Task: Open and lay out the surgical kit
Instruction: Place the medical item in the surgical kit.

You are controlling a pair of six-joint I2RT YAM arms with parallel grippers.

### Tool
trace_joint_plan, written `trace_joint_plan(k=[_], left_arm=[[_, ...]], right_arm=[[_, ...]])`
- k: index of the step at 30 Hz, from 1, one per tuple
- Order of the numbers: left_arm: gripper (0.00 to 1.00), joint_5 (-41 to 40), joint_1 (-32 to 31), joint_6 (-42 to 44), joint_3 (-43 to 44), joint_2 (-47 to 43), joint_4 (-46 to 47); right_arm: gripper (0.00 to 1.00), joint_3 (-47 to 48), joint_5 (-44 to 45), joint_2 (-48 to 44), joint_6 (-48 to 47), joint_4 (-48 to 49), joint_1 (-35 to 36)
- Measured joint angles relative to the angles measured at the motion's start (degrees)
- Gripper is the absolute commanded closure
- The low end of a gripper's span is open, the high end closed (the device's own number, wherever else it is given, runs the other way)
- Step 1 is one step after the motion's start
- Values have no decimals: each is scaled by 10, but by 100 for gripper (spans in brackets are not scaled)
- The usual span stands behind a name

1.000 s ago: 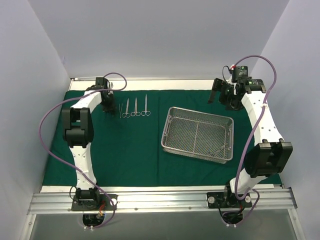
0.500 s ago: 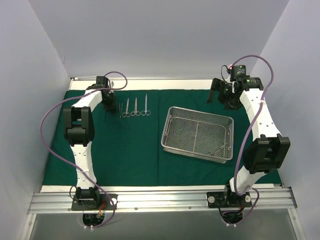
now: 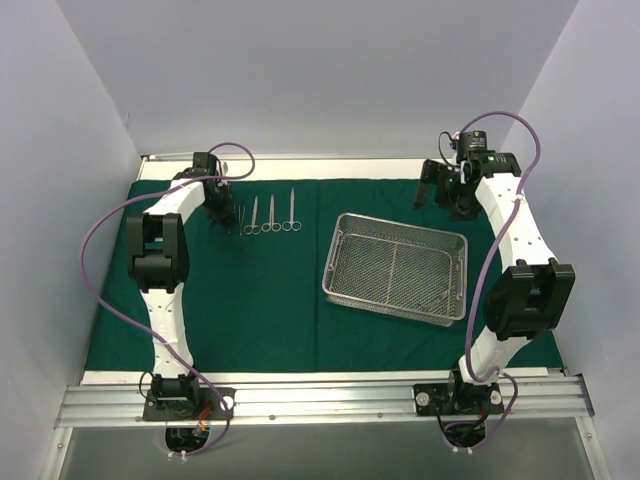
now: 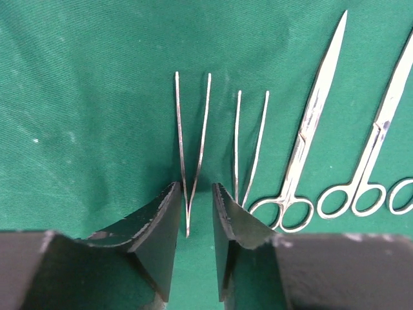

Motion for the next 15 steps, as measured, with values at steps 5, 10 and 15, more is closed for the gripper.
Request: trace_joint_plan(k=[5, 10, 15], left_arm=[[58, 5, 0, -3, 0, 0, 0], [52, 6, 4, -7, 3, -5, -27], [51, 8, 19, -17, 12, -22, -72]], right_arm=[[0, -40, 24, -12, 17, 15, 8], [8, -142, 28, -40, 61, 25, 20], [46, -230, 48, -63, 129, 27, 43]])
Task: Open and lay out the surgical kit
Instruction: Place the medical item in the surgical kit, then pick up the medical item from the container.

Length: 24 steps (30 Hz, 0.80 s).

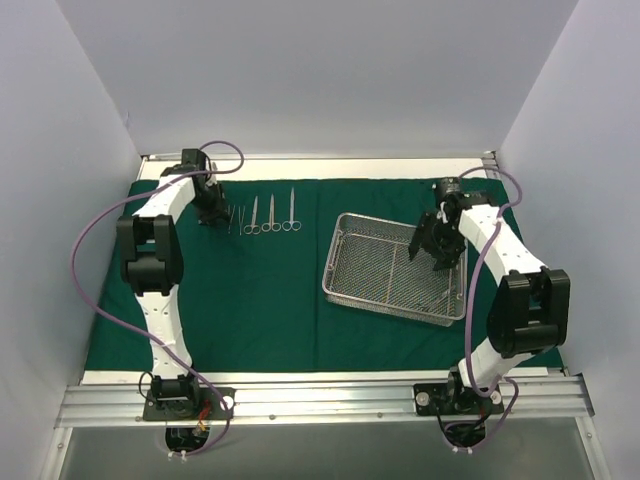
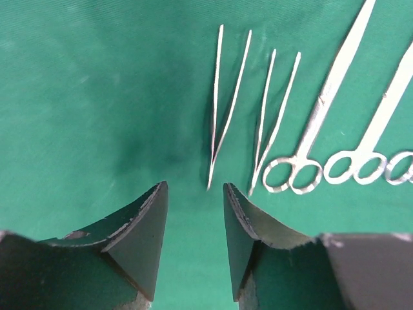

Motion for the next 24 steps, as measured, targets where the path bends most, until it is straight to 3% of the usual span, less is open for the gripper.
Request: trace_joint_plan(k=[12, 18, 24], left_arm=[[51, 30, 7, -30, -2, -78, -24], [52, 35, 7, -30, -8, -91, -30], [52, 47, 7, -29, -23, -100, -30]], right_arm=[[49, -179, 41, -93, 154, 25, 2], [48, -248, 50, -101, 181, 63, -2], [42, -256, 83, -84, 183, 101, -2]])
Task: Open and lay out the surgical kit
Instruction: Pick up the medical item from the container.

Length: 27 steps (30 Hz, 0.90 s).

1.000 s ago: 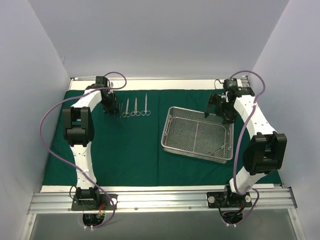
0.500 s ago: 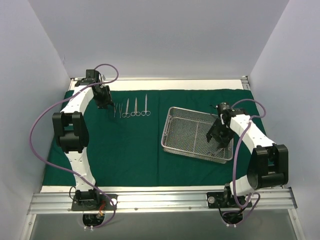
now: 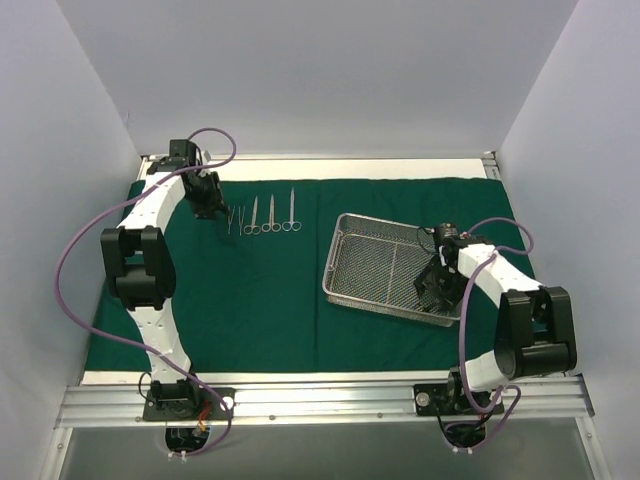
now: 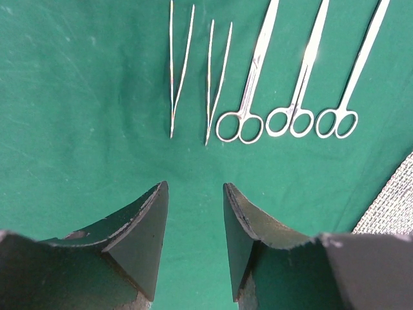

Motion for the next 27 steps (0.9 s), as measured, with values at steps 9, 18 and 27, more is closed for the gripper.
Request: trace_joint_plan(k=[9, 18, 27], left_arm=[[52, 15, 6, 0, -21, -7, 1], [52, 22, 26, 0, -25, -18, 3], [52, 39, 25, -1, -25, -18, 4]], right_arm=[[44, -24, 12, 15, -1, 48, 0], [83, -12, 22, 40, -13, 48, 4], [100, 27, 26, 61, -38, 21, 22]])
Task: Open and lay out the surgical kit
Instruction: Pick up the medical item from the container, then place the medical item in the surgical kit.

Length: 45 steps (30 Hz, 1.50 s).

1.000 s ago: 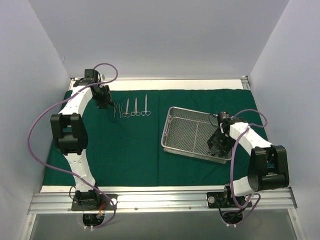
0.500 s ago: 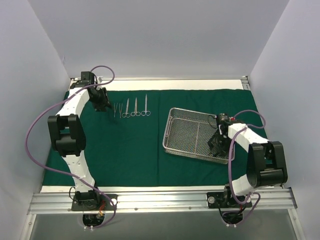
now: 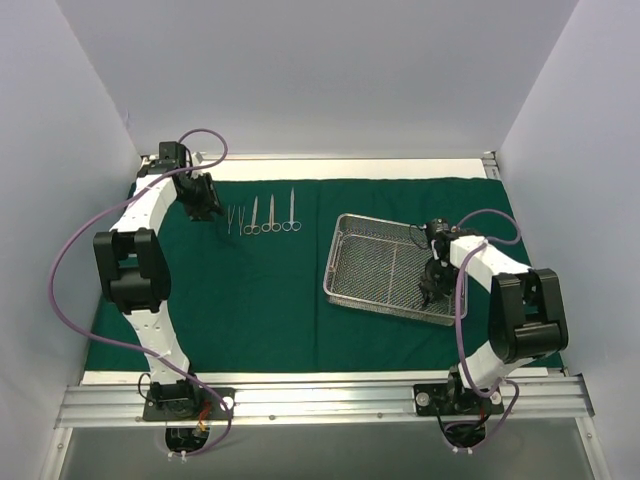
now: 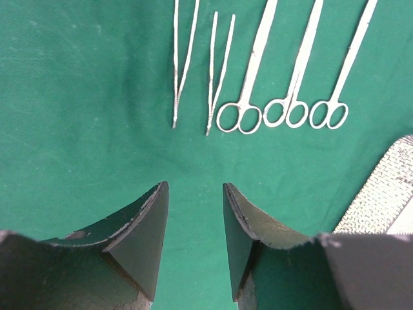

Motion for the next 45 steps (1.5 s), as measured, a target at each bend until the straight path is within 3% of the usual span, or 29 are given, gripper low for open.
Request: trace_joint_plan(k=[19, 24, 34, 45], left_arm=[[54, 31, -13, 0, -23, -51, 7], [54, 32, -13, 0, -54, -80, 7], [54, 33, -13, 6, -145, -165, 4], [54, 32, -7, 14, -195, -232, 3]], right_arm=[[100, 259, -15, 33, -97, -76, 42], [100, 442, -8, 132, -121, -76, 108], [100, 847, -7, 424, -191, -104, 210], [100, 909, -21, 531, -210, -101, 254]])
